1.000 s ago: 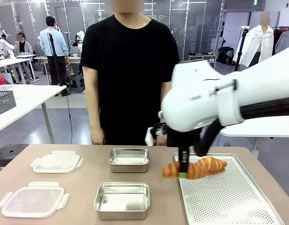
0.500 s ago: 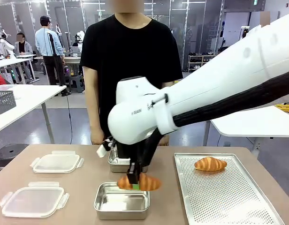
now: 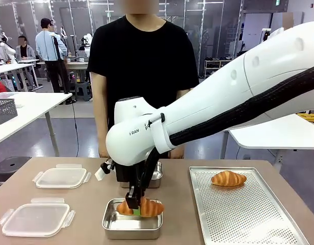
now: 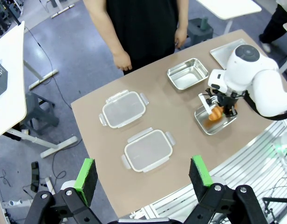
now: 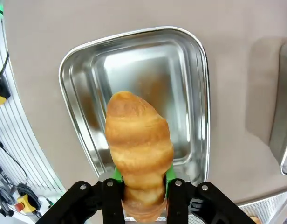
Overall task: Place the bread into the airtight container.
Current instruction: Pick up a Butter Roll and place it into an empty Airtight Container.
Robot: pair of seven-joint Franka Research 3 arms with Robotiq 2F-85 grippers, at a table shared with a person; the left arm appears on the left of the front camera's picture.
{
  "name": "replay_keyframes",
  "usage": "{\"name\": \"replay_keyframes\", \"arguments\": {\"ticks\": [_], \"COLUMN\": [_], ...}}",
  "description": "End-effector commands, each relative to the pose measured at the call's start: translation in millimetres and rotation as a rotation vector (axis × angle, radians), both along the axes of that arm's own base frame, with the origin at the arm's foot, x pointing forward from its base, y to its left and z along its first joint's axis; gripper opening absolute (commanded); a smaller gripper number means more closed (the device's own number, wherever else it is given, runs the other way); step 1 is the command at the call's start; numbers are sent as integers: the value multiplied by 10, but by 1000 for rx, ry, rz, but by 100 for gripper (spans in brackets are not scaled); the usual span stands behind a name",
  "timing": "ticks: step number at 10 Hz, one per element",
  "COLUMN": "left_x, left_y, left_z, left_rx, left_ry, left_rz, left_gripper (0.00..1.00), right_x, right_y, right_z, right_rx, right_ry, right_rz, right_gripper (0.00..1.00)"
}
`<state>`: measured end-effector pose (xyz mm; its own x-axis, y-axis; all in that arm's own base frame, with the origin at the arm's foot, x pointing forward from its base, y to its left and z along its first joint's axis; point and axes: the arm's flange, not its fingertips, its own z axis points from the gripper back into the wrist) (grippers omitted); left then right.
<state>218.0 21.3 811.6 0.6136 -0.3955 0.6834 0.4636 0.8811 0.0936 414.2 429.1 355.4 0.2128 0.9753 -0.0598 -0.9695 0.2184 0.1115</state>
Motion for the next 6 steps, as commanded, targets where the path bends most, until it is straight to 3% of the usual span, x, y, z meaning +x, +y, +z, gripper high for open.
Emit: {"name": "replay_keyframes", "arguments": {"ticks": [1,2,4,5,6], "left_x": [0,0,0,0,0], "left_y": [-7,-7,-7,-7,-7], "left_z": [10,10,10,10,10], "left_rx": [2,2,2,2,2], "left_ry": [-1,-1,-1,-1,-1], "left_rz": [0,0,0,0,0], "left_gripper": [100,100,100,100,100], "right_x": [1,2,25,23,17], "right_y": [46,58,44,29,19], "right_z": [-62,-79,-95,-80,-64], "right_rx": [7,21,39,45,49], "right_ry": [17,3,-2,-5,-5], "right_rz": [-17,-13,-19,-15,-9], "right_gripper": [36,36,71,100,100]}}
